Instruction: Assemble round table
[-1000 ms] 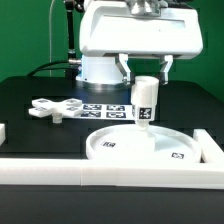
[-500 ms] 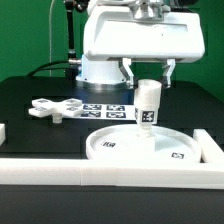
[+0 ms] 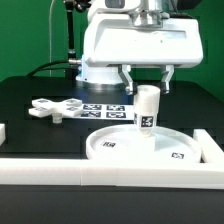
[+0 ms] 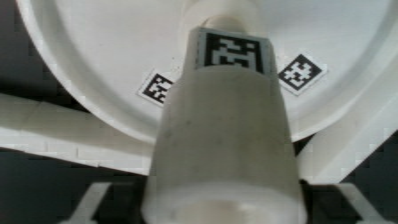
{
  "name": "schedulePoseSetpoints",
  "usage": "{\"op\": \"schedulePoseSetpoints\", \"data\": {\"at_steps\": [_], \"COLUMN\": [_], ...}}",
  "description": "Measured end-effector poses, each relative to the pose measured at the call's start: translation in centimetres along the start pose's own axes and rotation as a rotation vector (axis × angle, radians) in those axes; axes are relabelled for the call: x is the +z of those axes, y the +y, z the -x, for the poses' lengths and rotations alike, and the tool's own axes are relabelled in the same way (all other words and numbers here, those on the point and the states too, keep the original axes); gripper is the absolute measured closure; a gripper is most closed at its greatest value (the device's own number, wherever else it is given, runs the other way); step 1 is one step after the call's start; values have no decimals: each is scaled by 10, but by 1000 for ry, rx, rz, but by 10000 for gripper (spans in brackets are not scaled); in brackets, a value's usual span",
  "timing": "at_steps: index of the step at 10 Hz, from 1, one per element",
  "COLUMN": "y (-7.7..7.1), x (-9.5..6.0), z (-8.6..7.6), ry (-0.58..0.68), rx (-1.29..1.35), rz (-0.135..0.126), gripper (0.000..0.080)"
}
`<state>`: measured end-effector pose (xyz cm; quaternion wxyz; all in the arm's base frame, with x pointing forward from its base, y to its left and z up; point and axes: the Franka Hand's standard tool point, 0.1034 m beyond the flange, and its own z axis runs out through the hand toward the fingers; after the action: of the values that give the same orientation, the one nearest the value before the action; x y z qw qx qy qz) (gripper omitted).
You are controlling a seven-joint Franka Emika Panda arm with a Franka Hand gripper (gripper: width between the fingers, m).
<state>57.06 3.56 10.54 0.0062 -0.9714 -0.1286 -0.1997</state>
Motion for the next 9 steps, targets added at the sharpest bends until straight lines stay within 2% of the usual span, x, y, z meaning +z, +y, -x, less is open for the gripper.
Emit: {"op": "schedulePoseSetpoints", "data": {"at_steps": [3, 8, 9], "y": [-2, 2, 2], "x": [8, 8, 8], "z": [7, 6, 6], "ry": [-16, 2, 2], "rx": [0, -4, -4], "rz": [-4, 7, 7], "gripper": [389, 389, 213]}}
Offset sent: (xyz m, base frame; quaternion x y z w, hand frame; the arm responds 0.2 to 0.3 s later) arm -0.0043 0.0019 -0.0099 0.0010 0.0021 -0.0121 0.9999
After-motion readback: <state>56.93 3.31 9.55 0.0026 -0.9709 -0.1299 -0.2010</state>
